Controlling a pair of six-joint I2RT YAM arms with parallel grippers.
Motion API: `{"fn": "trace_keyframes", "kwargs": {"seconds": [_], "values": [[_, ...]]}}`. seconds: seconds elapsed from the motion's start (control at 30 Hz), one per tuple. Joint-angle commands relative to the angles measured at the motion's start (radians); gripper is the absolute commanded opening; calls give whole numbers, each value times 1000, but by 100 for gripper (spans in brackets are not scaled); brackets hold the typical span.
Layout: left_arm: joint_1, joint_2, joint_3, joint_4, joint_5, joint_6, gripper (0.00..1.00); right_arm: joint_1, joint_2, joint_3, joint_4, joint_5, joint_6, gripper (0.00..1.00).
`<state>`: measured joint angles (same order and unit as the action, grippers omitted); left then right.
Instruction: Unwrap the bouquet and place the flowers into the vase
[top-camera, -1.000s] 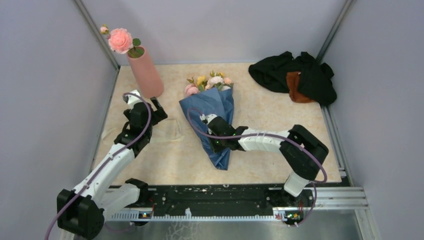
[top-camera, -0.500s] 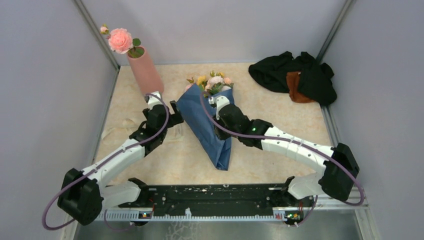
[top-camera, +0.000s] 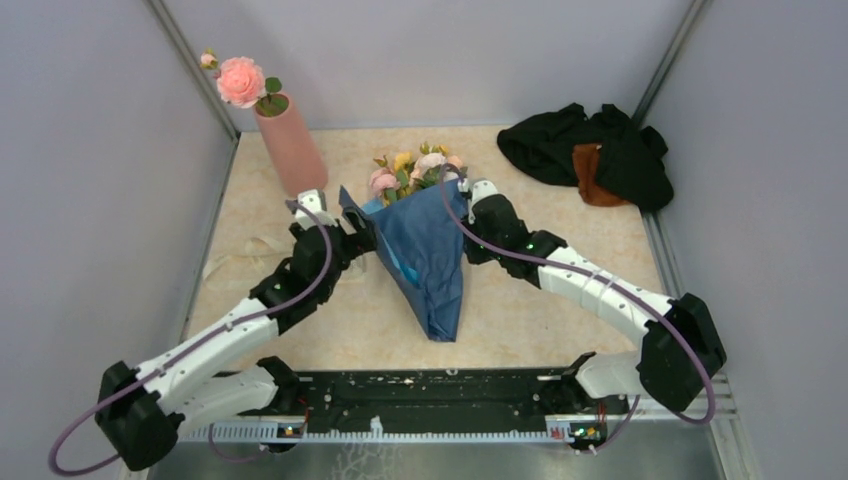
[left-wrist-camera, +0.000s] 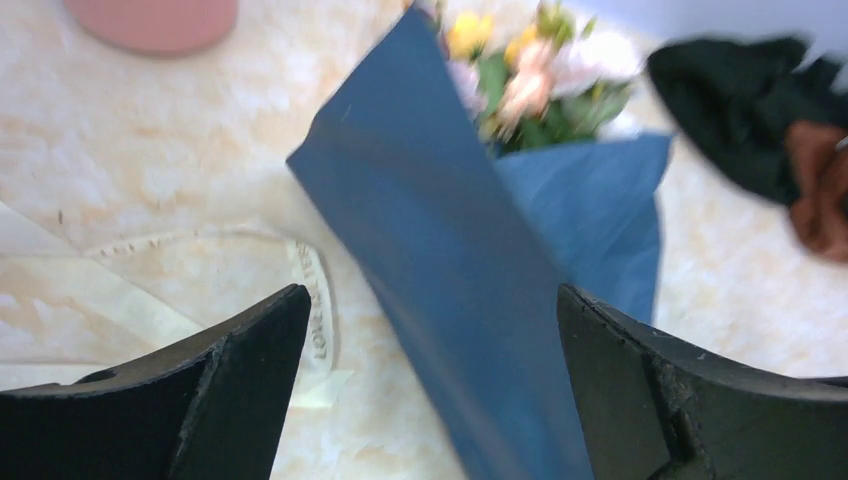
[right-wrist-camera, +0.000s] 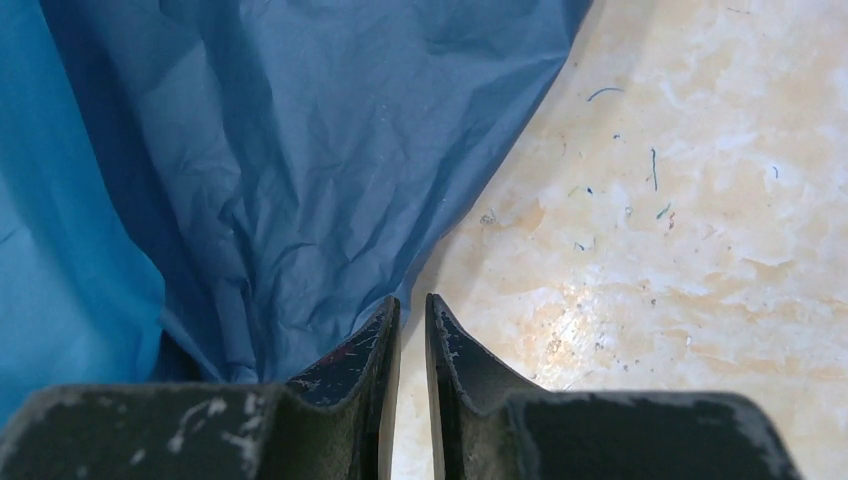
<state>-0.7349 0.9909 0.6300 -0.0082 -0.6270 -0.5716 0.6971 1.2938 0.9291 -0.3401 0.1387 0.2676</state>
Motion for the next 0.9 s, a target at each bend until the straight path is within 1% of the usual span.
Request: {"fn": "trace_keyframes", "kwargs": {"seconds": [0.0,0.1,0.17,0.27,0.33,0.4,0.53,0.63,0.73,0.87], "values": [[-11,-97,104,-141,-49,0,99,-8,11,-3,72,-40,-5,15],[-40,-152,117,-150,-24,-4,99,-7,47,-11,111,-115,19,15],[-57,-149,121,-148,-9,-15,99,1,73,-22,151,-159,34,13],[-78,-82,117,-119,29,-35,99,46,112,-7,176,-145,35,12],[-95,-27,104,-75,69,-56,99,77,141,11,173,-107,33,12],[-120,17,78,-12,101,-77,99,95,162,20,182,-110,37,12],[-145,59,35,1,97,-129,99,113,201,35,191,-119,49,12],[-147,4,-29,-26,88,-176,99,115,218,41,202,-135,53,12],[-147,-99,-124,-68,59,-228,99,116,250,55,202,-136,49,12],[-146,-197,-214,-133,18,-265,99,116,333,82,215,-136,50,12]]}}
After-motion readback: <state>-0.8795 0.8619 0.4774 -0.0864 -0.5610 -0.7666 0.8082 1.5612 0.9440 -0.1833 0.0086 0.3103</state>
